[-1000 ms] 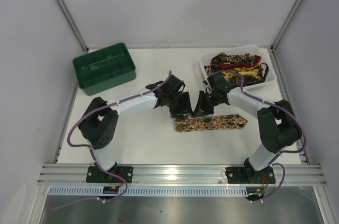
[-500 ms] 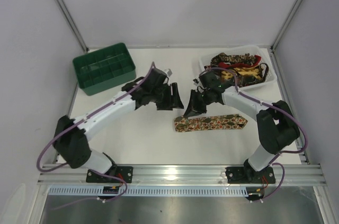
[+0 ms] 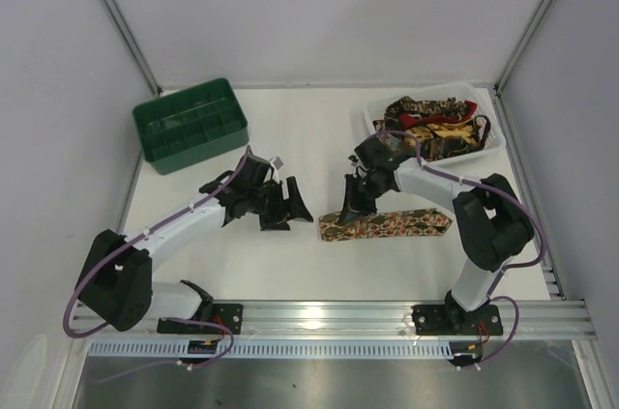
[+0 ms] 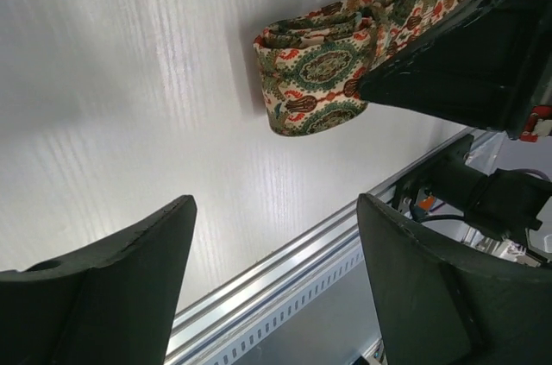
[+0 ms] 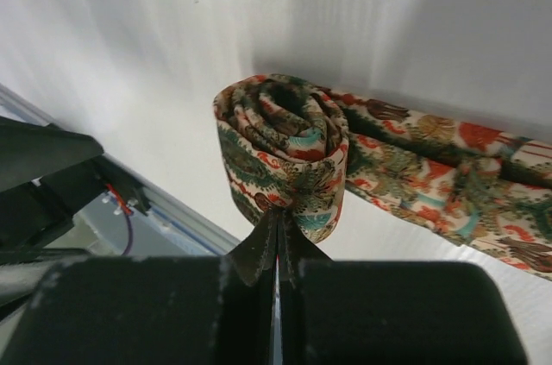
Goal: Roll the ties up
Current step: Roll the tie
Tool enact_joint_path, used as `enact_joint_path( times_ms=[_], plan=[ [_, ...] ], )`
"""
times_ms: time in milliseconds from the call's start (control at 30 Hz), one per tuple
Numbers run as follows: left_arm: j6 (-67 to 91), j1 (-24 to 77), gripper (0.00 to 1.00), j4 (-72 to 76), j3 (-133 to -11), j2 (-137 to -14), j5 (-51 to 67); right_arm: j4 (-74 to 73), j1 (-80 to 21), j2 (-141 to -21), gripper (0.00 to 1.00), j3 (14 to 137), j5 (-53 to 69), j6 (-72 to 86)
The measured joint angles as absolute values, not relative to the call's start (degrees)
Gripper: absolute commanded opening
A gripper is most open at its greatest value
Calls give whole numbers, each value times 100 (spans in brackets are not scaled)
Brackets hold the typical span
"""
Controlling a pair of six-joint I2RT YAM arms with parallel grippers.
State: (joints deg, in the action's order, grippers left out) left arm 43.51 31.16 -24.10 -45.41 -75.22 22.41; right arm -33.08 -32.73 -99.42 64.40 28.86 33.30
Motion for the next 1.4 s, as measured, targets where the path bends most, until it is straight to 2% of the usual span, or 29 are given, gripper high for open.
enact_joint_path(
  times_ms=[167,500,1033,1267,1333,1400],
  plan=[
    [4484,3140,82,-1817,-4523,-7813,2397,-3426,-3183,-10005,0,6440,2665,3162],
    [4687,3771,83,-1374,-5041,-9288,2443,-3409,-3006,-10088,0,6414,2589,3076],
    [5553,3828,81,-1111,-5439,-9699,2300,-3251,-2934,-10090,0,6182,2596,3035],
    [4816,3850,88,-2060,-5900,-9526,1540,-3227,-2934,-10088,0,6182,2626,3035],
    [4346,3850,96,-2174,-5902,-9212,1282,-3227,-2934,-10090,0,6184,2644,3030],
    [3819,3850,98,-2182,-5881,-8864,1153,-3234,-2934,-10090,0,6198,2665,3020]
  ],
)
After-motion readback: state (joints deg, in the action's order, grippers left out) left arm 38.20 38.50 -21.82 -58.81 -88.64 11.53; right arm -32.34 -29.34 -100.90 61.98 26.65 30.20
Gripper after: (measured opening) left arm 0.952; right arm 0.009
